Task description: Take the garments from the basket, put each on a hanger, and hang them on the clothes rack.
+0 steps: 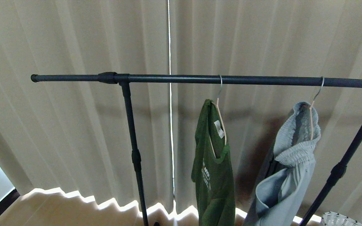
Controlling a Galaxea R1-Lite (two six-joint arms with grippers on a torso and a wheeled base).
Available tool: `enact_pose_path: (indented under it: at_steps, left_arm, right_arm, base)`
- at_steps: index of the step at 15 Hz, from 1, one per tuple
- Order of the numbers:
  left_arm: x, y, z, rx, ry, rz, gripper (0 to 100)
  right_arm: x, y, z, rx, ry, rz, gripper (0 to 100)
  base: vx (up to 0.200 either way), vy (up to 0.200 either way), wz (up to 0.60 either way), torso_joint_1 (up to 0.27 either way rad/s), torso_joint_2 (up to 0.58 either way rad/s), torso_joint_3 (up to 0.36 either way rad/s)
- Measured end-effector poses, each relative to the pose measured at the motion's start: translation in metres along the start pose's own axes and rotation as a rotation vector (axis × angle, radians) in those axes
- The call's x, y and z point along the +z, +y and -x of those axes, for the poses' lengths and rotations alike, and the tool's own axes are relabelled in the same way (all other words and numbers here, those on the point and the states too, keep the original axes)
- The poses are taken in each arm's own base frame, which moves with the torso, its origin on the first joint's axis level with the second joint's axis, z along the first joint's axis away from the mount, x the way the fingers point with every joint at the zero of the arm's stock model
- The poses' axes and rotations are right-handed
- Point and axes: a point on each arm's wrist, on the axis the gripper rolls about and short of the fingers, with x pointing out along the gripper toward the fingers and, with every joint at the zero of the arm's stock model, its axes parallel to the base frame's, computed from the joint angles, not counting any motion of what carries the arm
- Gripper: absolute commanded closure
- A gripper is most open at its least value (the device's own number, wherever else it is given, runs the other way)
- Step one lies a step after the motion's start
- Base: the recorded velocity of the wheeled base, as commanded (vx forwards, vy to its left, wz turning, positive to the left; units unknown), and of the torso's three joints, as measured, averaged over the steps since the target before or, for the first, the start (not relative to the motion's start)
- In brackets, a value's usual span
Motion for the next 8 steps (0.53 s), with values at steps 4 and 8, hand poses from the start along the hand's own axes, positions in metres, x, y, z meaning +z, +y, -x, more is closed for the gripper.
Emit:
enact_pose_path:
  at_steps: [4,8]
  left_arm:
    - [0.0001,0.0000,0.0000,0.000,-0.001,0.005,0]
    - [-0.0006,0.0022,0.0000,0.100,0.015,-0.005,0]
  right_arm:
    - [-0.0023,-0.0010,0.0042,0.010,-0.055,-0.016,0]
    - [-0.0035,-0.0041,0.0057,-0.144,-0.073,-0.125,0]
  base:
    - [0.000,0.000,0.00,0.000,0.00,0.000]
    - [0.000,0.000,0.00,0.000,0.00,0.000]
